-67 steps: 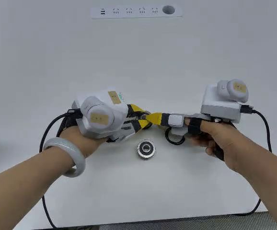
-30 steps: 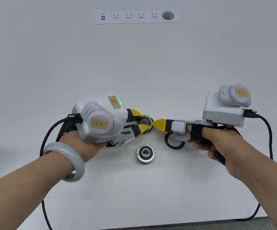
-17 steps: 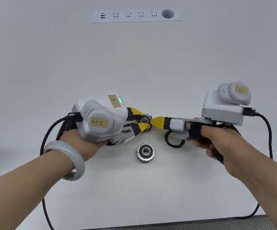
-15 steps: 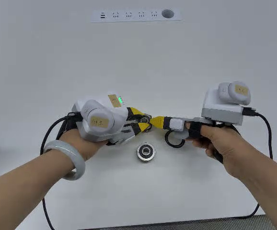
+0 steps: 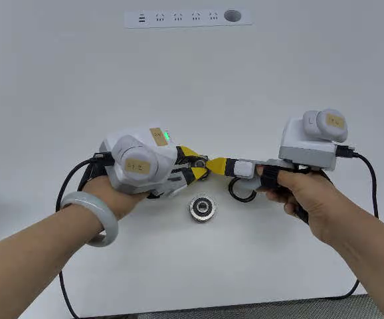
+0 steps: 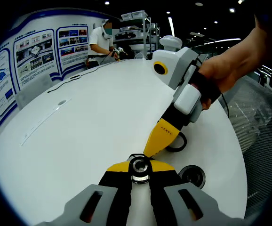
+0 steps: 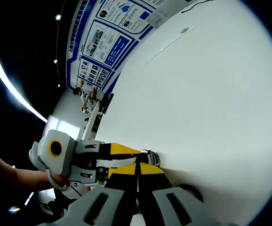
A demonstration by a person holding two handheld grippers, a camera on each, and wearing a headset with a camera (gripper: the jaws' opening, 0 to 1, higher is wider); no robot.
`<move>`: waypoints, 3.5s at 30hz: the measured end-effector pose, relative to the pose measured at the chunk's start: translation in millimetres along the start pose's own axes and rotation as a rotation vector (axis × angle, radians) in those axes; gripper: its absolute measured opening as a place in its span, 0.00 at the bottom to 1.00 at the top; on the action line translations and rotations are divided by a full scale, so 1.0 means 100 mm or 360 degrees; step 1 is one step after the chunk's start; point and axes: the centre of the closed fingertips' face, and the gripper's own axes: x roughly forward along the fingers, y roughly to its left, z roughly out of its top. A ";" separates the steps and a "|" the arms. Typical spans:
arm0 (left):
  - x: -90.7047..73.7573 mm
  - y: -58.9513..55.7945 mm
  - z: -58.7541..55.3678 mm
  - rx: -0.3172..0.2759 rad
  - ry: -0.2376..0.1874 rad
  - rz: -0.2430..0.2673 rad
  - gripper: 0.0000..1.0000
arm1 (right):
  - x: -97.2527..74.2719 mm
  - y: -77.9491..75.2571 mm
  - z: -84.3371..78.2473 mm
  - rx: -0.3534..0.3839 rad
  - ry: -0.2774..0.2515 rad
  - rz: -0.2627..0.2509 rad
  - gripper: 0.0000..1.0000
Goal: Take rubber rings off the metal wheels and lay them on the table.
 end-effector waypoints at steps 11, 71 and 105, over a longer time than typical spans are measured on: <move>0.00 0.00 0.00 0.0005 -0.0005 -0.0004 0.13 | -0.01 0.02 0.00 0.0013 -0.0001 0.0024 0.01; -0.29 0.09 -0.11 -0.0066 -0.0051 0.0058 0.26 | -0.06 0.13 0.09 0.0038 -0.0076 0.0090 0.02; -0.46 0.07 -0.14 -0.0168 -0.0142 0.0063 0.52 | -0.68 -0.17 -0.16 0.0235 -0.0198 -0.0029 0.02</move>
